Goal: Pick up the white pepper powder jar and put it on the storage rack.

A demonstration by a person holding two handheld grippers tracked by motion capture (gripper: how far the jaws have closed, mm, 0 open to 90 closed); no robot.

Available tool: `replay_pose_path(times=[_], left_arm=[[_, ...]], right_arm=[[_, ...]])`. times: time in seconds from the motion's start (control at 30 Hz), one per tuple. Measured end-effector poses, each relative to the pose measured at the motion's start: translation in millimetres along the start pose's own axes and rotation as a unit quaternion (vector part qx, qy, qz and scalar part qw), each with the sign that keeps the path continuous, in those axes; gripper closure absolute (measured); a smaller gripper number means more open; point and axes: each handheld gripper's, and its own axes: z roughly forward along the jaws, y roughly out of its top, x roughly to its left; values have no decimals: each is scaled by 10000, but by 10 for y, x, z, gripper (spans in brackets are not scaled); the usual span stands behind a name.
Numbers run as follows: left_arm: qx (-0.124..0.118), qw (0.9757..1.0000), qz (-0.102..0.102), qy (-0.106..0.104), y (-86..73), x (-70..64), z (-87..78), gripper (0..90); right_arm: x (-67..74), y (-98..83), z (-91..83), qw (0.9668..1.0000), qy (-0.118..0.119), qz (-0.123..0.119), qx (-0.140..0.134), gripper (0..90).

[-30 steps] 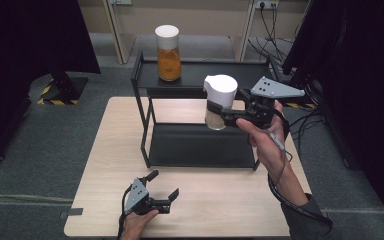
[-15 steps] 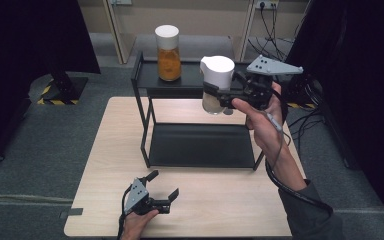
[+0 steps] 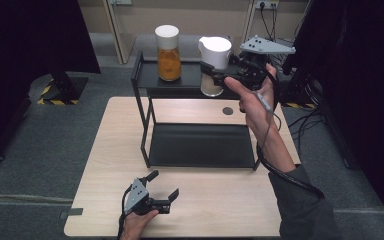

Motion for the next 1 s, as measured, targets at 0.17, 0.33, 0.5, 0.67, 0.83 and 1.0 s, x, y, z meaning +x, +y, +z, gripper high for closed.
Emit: replay_pose_path(times=[0.17, 0.33, 0.5, 0.67, 0.83, 1.0], left_arm=[[-12, 10000, 2, 12, -1, -3, -3, 6], [-12, 10000, 1, 6, -1, -3, -6, 6], [-31, 10000, -4, 6, -5, -10, -9, 6], [-26, 10000, 0, 7, -3, -4, -11, 6], [-32, 10000, -15, 0, -7, -9, -9, 7], [-32, 10000, -15, -1, -8, -9, -9, 7]], right_arm=[[-20, 15, 110, 9999, -85, 72, 27, 306], [-21, 23, 215, 9997, -229, 105, 0, 306], [-31, 10, 319, 9991, -386, 156, -76, 306], [-20, 21, 425, 9983, -578, 102, -25, 306], [-43, 0, 522, 9974, -696, 167, -28, 306], [-47, -29, 610, 9966, -806, 139, -22, 306]])
